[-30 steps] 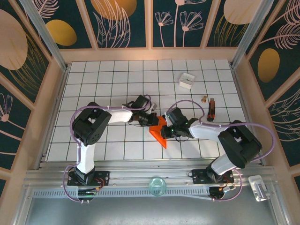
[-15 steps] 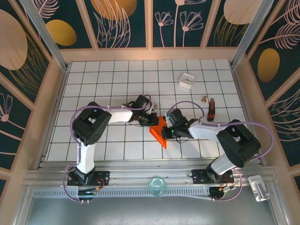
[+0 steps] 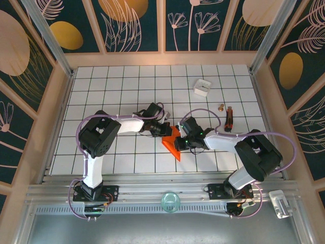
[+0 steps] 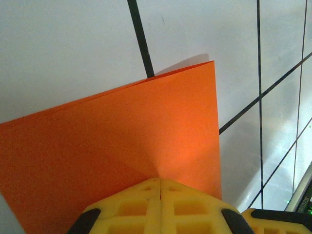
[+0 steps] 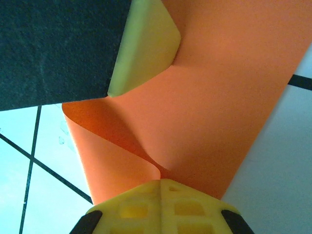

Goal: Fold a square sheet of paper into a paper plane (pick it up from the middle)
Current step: Perform the third fold on the triangle at the bottom-center of the table.

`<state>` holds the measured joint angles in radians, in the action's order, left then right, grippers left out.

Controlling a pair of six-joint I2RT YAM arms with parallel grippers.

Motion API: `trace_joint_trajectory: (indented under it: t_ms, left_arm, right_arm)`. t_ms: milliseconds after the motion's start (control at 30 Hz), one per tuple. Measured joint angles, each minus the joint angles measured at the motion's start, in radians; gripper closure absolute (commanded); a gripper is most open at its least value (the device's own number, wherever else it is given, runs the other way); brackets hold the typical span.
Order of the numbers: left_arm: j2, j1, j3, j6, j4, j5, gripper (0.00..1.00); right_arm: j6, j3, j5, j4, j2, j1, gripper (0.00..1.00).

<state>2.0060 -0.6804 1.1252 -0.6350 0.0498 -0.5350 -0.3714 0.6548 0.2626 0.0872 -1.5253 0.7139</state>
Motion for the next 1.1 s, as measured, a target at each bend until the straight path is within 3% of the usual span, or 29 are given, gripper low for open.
trace_joint_trajectory:
  t_ms: [1100]
  left_arm:
    - [0.007,0.0,0.013,0.0,0.006,-0.003,1.0]
  right_arm:
    - [0.025,0.012,0.001,0.003,-0.025,0.0,1.0]
